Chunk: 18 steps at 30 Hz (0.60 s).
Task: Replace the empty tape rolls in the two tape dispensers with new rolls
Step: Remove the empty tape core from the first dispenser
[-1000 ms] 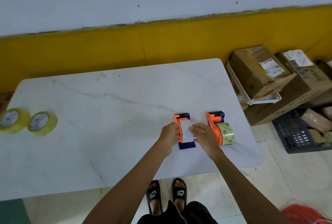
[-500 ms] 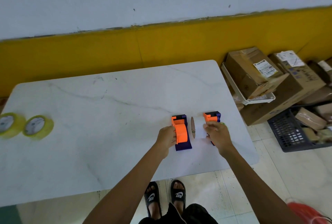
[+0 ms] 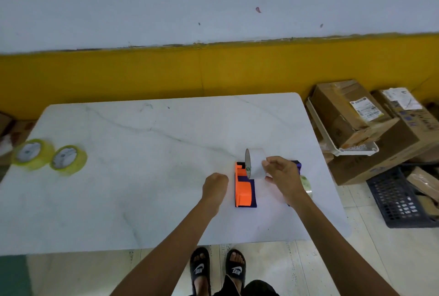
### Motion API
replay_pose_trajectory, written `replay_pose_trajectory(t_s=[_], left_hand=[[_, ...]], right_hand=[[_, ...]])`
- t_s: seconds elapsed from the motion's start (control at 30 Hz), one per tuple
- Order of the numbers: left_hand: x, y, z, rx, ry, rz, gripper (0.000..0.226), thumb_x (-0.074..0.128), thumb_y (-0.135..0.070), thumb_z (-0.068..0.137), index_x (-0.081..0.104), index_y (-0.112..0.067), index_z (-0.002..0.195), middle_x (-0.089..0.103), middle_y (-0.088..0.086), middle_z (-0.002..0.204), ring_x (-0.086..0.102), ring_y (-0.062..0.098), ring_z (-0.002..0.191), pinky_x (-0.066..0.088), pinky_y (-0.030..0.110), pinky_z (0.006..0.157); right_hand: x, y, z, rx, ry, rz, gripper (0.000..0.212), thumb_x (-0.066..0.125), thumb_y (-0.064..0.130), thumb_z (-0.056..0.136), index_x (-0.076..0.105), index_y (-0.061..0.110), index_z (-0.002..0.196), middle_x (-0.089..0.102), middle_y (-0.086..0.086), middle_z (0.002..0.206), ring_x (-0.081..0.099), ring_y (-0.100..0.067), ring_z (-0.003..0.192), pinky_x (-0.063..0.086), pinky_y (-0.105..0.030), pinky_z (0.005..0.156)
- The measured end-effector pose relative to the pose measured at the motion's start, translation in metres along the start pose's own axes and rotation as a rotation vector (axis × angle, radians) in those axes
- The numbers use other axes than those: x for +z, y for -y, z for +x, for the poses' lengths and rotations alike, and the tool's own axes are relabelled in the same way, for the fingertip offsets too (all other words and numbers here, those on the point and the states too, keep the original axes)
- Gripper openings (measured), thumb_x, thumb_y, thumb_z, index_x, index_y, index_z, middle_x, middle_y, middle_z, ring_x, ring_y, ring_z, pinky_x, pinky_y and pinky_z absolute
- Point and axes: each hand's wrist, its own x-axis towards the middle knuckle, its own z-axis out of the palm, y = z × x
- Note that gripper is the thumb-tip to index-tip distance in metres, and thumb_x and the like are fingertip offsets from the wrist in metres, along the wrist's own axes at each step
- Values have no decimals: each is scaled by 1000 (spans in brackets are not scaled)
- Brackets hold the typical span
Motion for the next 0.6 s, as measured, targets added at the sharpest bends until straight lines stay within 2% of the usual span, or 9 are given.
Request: replay_pose_trajectory(t_s=[0.1, 0.17, 0.23, 0.3, 0.43, 0.53, 0.6], left_hand=[[-20, -21, -12, 144, 28, -120, 14, 55, -26, 77, 66, -18, 77, 69, 9, 91, 62, 24, 87, 50, 35, 85], [-36, -33, -22, 210, 22, -173, 21, 54, -25, 78, 70, -13, 84, 73, 13, 101, 67, 28, 100, 51, 41, 95], [-57, -36, -31, 257, -26, -218, 29, 52, -26, 78, 70, -7, 91, 70, 19, 106, 65, 34, 105, 52, 46, 97], [-86, -32, -38, 296, -115, -244, 26, 52, -28, 78, 69, -11, 88, 68, 17, 104, 63, 38, 107, 53, 50, 97], [-160, -12, -50, 347, -271, -268, 16, 54, -14, 87, 70, -12, 86, 66, 6, 93, 64, 33, 100, 55, 51, 93], [-223, 5, -61, 384, -380, -301, 14, 57, -10, 87, 69, -13, 82, 65, 5, 87, 62, 27, 89, 54, 53, 92], [-267, 19, -68, 396, -453, -326, 12, 58, -9, 88, 69, -13, 84, 65, 4, 88, 62, 25, 88, 54, 52, 93]], right_hand=[[25, 11, 5, -11, 103, 28, 9, 66, 14, 87, 67, 16, 79, 66, -13, 85, 62, -24, 86, 56, -40, 76], [52, 18, 8, -25, 175, 18, 6, 67, 13, 86, 69, 14, 80, 67, -11, 83, 62, -23, 83, 55, -41, 76], [84, 27, 5, -53, 262, -7, 6, 67, 14, 86, 70, 9, 84, 69, -10, 85, 63, -21, 81, 55, -40, 76], [119, 35, -1, -71, 331, -19, 7, 67, 14, 86, 69, 8, 83, 68, -11, 85, 63, -21, 80, 55, -40, 75], [193, 49, -23, -110, 491, -68, 10, 67, 15, 86, 68, 15, 77, 67, -7, 81, 63, -21, 79, 55, -38, 72], [256, 59, -48, -152, 593, -94, 8, 67, 14, 86, 68, 9, 80, 66, -8, 81, 62, -21, 78, 57, -41, 75], [300, 64, -68, -187, 648, -110, 9, 67, 14, 86, 68, 5, 84, 65, -11, 82, 62, -21, 78, 58, -44, 77]])
